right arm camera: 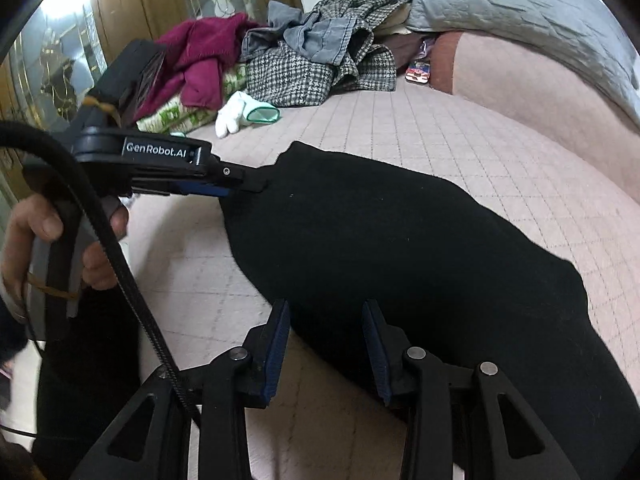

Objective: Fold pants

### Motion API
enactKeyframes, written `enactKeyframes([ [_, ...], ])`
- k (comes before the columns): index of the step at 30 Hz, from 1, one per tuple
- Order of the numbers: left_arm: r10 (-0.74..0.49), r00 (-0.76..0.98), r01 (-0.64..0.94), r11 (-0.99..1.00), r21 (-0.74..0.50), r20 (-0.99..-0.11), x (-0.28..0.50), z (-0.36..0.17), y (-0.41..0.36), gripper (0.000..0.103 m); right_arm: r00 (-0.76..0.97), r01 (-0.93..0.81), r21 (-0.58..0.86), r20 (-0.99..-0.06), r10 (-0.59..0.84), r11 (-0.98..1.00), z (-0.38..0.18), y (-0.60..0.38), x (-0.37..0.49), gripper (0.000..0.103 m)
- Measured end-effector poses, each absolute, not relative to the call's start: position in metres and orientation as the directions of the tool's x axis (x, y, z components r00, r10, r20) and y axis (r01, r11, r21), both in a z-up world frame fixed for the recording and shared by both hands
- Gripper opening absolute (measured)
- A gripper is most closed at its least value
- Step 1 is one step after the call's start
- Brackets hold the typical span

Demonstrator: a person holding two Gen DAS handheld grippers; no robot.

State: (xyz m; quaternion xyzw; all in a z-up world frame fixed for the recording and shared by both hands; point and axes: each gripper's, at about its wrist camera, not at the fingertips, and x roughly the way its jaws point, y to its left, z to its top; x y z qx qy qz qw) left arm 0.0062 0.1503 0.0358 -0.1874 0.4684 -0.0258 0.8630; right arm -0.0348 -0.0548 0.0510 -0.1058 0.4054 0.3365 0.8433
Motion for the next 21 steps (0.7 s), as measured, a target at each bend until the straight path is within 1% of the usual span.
enactKeyframes([
  [1, -0.228, 0.566, -0.119, 0.928, -0.352, -0.792, 0.007, 0.035, 0.15, 0.05, 0.458, -0.648, 0.076, -0.755, 0.468, 0.757, 0.051, -0.053, -0.035, 0.017],
  [2, -0.235, 0.569, -0.11, 0.928, -0.356, -0.788, 0.009, 0.035, 0.15, 0.048, 0.469, -0.639, 0.064, -0.758, 0.454, 0.767, 0.05, -0.054, -0.034, 0.006],
  [3, -0.236, 0.567, -0.102, 0.931, -0.351, -0.79, 0.011, 0.034, 0.149, 0.037, 0.476, -0.625, 0.072, -0.754, 0.452, 0.777, 0.05, -0.054, -0.03, 0.005],
  [4, -0.229, 0.567, -0.094, 0.936, -0.338, -0.791, 0.012, 0.035, 0.149, 0.028, 0.477, -0.615, 0.093, -0.747, 0.463, 0.783, 0.053, -0.054, -0.028, 0.005],
  [5, -0.234, 0.573, -0.081, 0.938, -0.338, -0.785, 0.013, 0.038, 0.149, 0.026, 0.476, -0.604, 0.119, -0.739, 0.476, 0.788, 0.057, -0.056, -0.026, 0.005],
  [6, -0.242, 0.585, -0.071, 0.936, -0.346, -0.774, 0.012, 0.043, 0.151, 0.021, 0.474, -0.596, 0.138, -0.735, 0.486, 0.791, 0.061, -0.055, -0.023, 0.005],
  [8, -0.248, 0.612, -0.054, 0.934, -0.352, -0.751, 0.008, 0.055, 0.156, 0.019, 0.466, -0.6, 0.187, -0.709, 0.53, 0.778, 0.073, -0.057, -0.027, 0.005],
  [10, -0.236, 0.634, -0.041, 0.941, -0.337, -0.736, 0.002, 0.063, 0.157, 0.019, 0.471, -0.618, 0.195, -0.685, 0.556, 0.762, 0.085, -0.056, -0.034, 0.005],
  [12, -0.197, 0.619, -0.049, 0.956, -0.288, -0.761, 0.004, 0.055, 0.156, 0.019, 0.464, -0.624, 0.19, -0.69, 0.555, 0.758, 0.082, -0.05, -0.037, 0.005],
  [14, -0.177, 0.581, -0.07, 0.962, -0.265, -0.795, 0.008, 0.041, 0.154, 0.019, 0.449, -0.612, 0.188, -0.717, 0.533, 0.768, 0.066, -0.044, -0.034, 0.005],
  [16, -0.168, 0.577, -0.08, 0.962, -0.26, -0.799, 0.006, 0.036, 0.154, 0.022, 0.411, -0.582, 0.215, -0.755, 0.511, 0.784, 0.047, -0.041, -0.028, 0.006],
  [17, -0.163, 0.584, -0.083, 0.963, -0.258, -0.795, 0.003, 0.039, 0.155, 0.024, 0.408, -0.572, 0.236, -0.749, 0.522, 0.786, 0.045, -0.043, -0.029, 0.01],
  [18, -0.161, 0.587, -0.088, 0.961, -0.261, -0.793, 0.001, 0.042, 0.157, 0.027, 0.409, -0.565, 0.259, -0.737, 0.539, 0.783, 0.049, -0.048, -0.031, 0.017],
  [19, -0.153, 0.589, -0.101, 0.96, -0.26, -0.794, -0.001, 0.046, 0.16, 0.027, 0.398, -0.565, 0.274, -0.736, 0.548, 0.779, 0.053, -0.051, -0.032, 0.022],
  [20, -0.122, 0.596, -0.125, 0.962, -0.241, -0.794, -0.005, 0.052, 0.162, 0.027, 0.39, -0.566, 0.285, -0.734, 0.556, 0.774, 0.058, -0.055, -0.033, 0.029],
  [21, -0.097, 0.607, -0.137, 0.965, -0.224, -0.789, -0.008, 0.057, 0.163, 0.027, 0.401, -0.563, 0.285, -0.727, 0.558, 0.776, 0.066, -0.061, -0.035, 0.03],
])
